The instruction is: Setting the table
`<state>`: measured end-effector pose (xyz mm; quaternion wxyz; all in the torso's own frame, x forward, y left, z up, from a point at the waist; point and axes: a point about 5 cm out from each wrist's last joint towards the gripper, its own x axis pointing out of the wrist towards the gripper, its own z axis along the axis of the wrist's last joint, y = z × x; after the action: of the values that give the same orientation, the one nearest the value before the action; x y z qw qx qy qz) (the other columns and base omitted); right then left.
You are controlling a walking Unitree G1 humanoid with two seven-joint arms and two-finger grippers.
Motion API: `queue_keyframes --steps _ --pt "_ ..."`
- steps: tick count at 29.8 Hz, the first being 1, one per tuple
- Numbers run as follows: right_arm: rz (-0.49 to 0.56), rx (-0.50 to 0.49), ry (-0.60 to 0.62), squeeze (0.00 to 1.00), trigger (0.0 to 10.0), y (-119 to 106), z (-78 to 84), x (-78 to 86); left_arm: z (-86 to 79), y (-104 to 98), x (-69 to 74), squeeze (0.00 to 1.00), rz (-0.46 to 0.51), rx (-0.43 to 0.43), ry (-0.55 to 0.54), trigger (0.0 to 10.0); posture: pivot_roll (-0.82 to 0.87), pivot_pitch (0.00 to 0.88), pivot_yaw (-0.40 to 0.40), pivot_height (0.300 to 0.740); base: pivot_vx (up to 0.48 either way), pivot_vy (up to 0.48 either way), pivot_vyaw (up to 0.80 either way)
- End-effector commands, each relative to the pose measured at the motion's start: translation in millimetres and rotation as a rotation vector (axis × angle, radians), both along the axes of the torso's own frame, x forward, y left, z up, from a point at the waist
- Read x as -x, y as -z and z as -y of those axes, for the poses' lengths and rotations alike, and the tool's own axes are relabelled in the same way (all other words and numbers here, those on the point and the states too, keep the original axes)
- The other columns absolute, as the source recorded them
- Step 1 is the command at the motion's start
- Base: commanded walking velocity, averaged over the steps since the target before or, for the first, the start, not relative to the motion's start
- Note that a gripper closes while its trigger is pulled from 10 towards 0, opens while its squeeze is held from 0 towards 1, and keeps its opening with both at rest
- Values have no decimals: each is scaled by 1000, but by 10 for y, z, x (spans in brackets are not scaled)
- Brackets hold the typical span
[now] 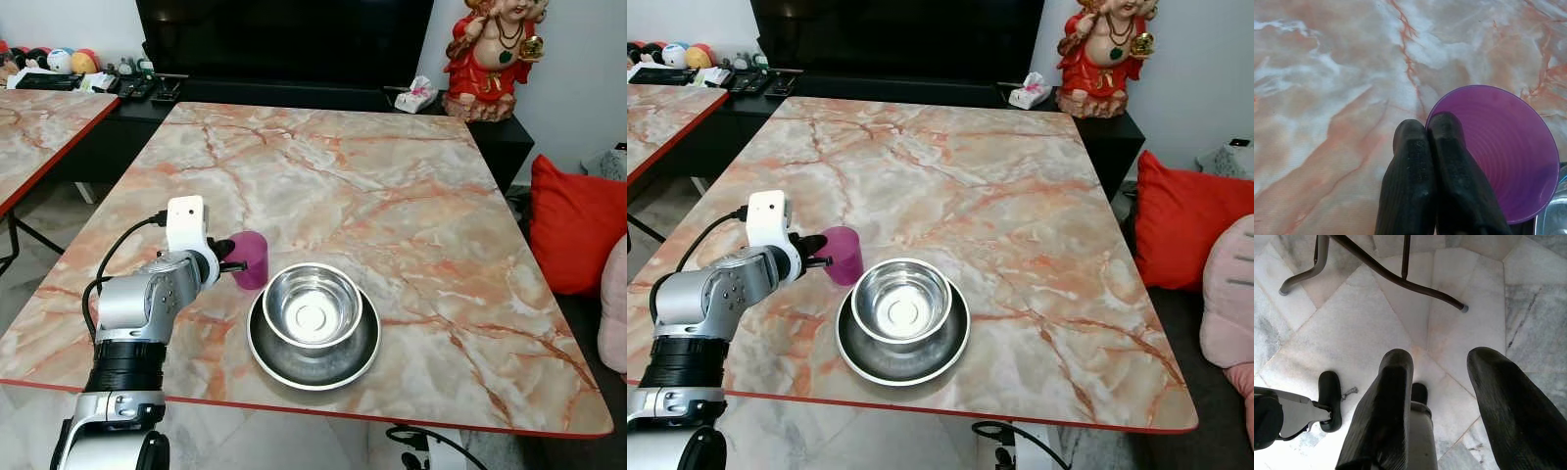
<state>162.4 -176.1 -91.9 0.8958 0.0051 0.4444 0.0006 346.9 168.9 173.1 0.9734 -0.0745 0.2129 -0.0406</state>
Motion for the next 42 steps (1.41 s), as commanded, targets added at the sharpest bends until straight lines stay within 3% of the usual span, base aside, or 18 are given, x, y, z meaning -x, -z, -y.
queue_keyframes --steps 1,4,5,6,7,8,16,25,28,30,31,37,38,42 --pt "-10 5 -1 0 10000 9 20 23 3 -22 15 835 11 -19 1 10000 103 0 -28 740 0 0 0" --pt "-9 5 0 0 10000 9 20 24 6 -35 13 773 15 -18 -1 10000 105 0 -28 740 0 0 0" --pt "-10 5 0 0 10000 9 20 24 6 -39 12 631 16 -18 -2 10000 105 0 -28 740 0 0 0" --pt "-10 5 0 0 10000 10 19 25 6 -44 12 180 17 -18 -3 10000 104 0 -28 740 0 0 0" --pt "-10 5 -1 0 10000 10 19 26 6 -45 12 180 18 -17 -4 10000 104 0 -28 740 0 0 0" --pt "-10 5 -1 0 10000 10 19 26 7 -49 11 0 19 -17 -4 10000 104 0 -28 740 0 0 0" --pt "-11 5 -1 0 10000 11 17 27 8 -100 -2 0 50 -9 -12 10000 106 0 -28 740 0 0 0" --pt "-11 5 -3 0 10000 10 19 26 31 -312 -22 0 156 6 0 10000 105 0 -30 740 0 0 0" --pt "-11 4 -3 0 10000 10 18 26 17 -518 -25 0 372 -99 26 10000 110 0 -30 740 0 0 0" --pt "-11 4 -3 0 10000 10 19 26 23 -546 -21 0 412 -120 33 10000 110 0 -30 740 0 0 0" --pt "-11 4 -5 0 10000 10 16 26 90 -569 41 0 560 -270 88 10000 107 0 -29 740 0 0 0" --pt "-11 4 -4 0 10000 11 18 30 176 -422 135 0 655 -390 102 10000 106 0 -30 740 0 0 0" --pt "-12 6 -4 0 10000 13 24 34 262 -288 210 0 724 -496 146 10000 104 0 -32 740 0 0 0" --pt "-12 6 1 0 10000 15 20 40 285 -112 296 0 746 -439 100 10000 96 0 -24 740 0 0 0"
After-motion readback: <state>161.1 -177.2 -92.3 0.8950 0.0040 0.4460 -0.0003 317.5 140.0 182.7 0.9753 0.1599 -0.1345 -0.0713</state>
